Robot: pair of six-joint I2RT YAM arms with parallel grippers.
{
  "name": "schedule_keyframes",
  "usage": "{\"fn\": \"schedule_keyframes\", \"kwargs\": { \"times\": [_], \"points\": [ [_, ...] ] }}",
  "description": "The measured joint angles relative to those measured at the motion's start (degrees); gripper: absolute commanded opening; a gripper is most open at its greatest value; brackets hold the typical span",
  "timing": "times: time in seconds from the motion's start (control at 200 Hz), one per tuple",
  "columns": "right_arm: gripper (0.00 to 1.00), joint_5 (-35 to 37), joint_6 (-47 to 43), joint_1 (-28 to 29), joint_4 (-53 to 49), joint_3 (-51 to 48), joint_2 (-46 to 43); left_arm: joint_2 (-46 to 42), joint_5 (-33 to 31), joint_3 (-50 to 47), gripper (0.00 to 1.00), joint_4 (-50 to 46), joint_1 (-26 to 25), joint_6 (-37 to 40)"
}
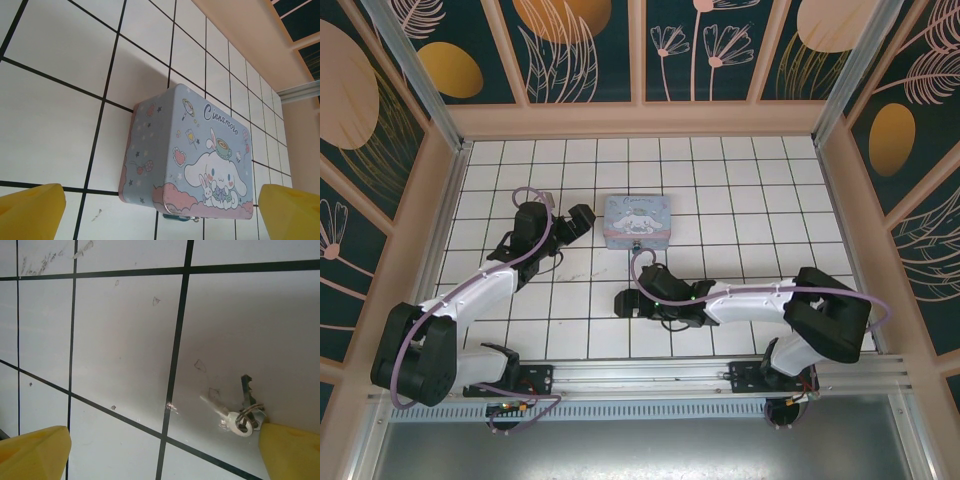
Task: Unlock a padlock with a key
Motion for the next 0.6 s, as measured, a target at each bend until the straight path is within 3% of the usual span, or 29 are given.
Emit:
{"fn": "schedule_keyframes", "kwargs": {
  "times": [0.39, 0.6],
  "points": [
    [0.94, -1.66, -3.52, 0.98, 2.10, 9.01, 7.56, 0.22, 0.00, 0.00, 0.99, 0.00, 0.00, -0.02],
    [0.84, 3.34, -4.50, 1.18, -4.72, 13.77, 7.54, 0.22, -0.02, 0.00, 0.99, 0.02, 0.00, -0.04]
  ]
}}
